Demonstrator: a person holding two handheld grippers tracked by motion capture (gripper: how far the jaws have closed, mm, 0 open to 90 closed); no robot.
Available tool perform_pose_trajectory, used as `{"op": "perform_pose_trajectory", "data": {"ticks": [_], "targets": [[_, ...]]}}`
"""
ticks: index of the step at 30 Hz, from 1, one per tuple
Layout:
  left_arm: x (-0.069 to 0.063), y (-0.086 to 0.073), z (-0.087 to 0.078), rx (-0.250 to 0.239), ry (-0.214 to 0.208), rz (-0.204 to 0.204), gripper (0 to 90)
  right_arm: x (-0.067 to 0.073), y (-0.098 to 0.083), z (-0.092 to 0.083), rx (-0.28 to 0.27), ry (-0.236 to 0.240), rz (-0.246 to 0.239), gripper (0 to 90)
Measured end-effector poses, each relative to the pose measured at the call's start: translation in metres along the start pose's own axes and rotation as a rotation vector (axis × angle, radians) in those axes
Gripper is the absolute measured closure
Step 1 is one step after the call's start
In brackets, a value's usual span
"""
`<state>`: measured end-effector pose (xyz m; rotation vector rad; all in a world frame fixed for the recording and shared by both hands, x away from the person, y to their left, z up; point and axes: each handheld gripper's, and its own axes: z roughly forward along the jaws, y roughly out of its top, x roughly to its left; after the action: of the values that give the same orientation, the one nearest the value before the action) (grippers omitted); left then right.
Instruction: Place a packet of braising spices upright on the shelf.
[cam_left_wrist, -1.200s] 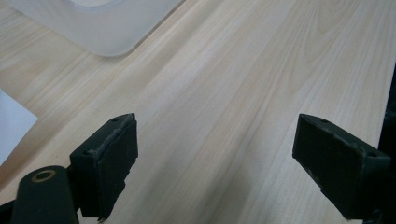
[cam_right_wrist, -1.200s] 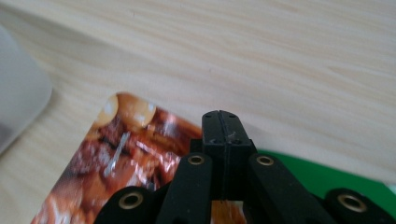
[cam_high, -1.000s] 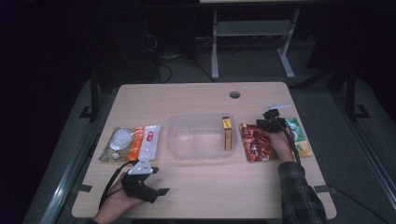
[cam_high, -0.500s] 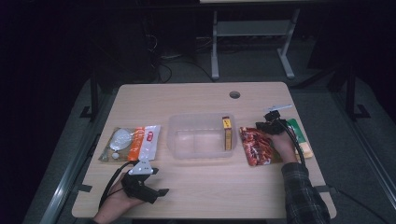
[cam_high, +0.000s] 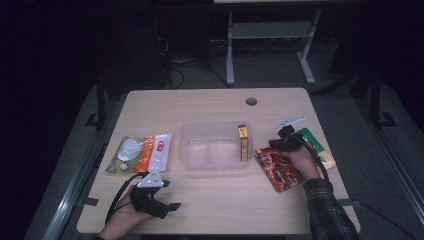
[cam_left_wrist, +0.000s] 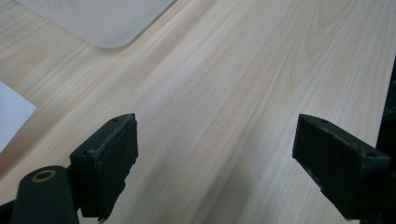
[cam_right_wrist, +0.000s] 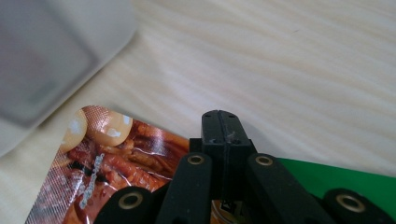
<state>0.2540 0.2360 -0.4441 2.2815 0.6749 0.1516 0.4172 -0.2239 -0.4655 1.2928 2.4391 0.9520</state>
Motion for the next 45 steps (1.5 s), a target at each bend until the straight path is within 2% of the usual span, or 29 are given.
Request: {"op": "perform_pose_trajectory", "data": {"ticks": [10,13,16,18,19,23,28,30,34,39,41,45], "targets": [[-0.002,0.001,-0.001,-0.006,-0.012,-0.012,13.7,0.022,-0.012,-0.013,0.046,0.051,-0.066,90.0],[-0.003,0.002,0.000,-0.003,-0.016,-0.008,13.7,0.023,-0.014,-0.019,0.029,0.044,-0.076,90.0],[-0.004,0.002,-0.001,-0.007,-0.019,-0.007,13.7,0.011,-0.013,-0.034,-0.013,0.004,-0.051,90.0],[-0.005,0.002,-0.001,-0.002,-0.040,-0.011,13.6,-0.001,-0.017,-0.046,-0.046,-0.033,-0.020,90.0],[-0.005,0.003,0.000,-0.002,-0.048,-0.009,13.3,-0.007,-0.019,-0.051,-0.055,-0.055,-0.021,90.0],[-0.008,0.005,0.000,-0.007,-0.066,-0.001,13.0,-0.028,-0.029,-0.065,-0.062,-0.125,0.024,90.0],[-0.007,0.008,0.003,-0.004,-0.073,0.014,13.0,-0.057,-0.047,-0.076,-0.045,-0.238,0.100,90.0],[-0.007,0.009,0.004,0.001,-0.075,0.023,13.1,-0.066,-0.053,-0.077,-0.045,-0.251,0.120,90.0],[-0.007,0.010,0.007,0.005,-0.085,0.035,13.2,-0.077,-0.061,-0.076,-0.033,-0.261,0.161,90.0],[-0.007,0.009,0.006,0.004,-0.085,0.032,13.2,-0.077,-0.061,-0.069,-0.001,-0.258,0.150,90.0],[-0.006,0.009,0.006,0.001,-0.084,0.030,13.2,-0.077,-0.062,-0.070,0.015,-0.270,0.157,90.0],[-0.005,0.009,0.006,-0.002,-0.084,0.033,13.2,-0.078,-0.065,-0.072,0.023,-0.258,0.168,90.0]]}}
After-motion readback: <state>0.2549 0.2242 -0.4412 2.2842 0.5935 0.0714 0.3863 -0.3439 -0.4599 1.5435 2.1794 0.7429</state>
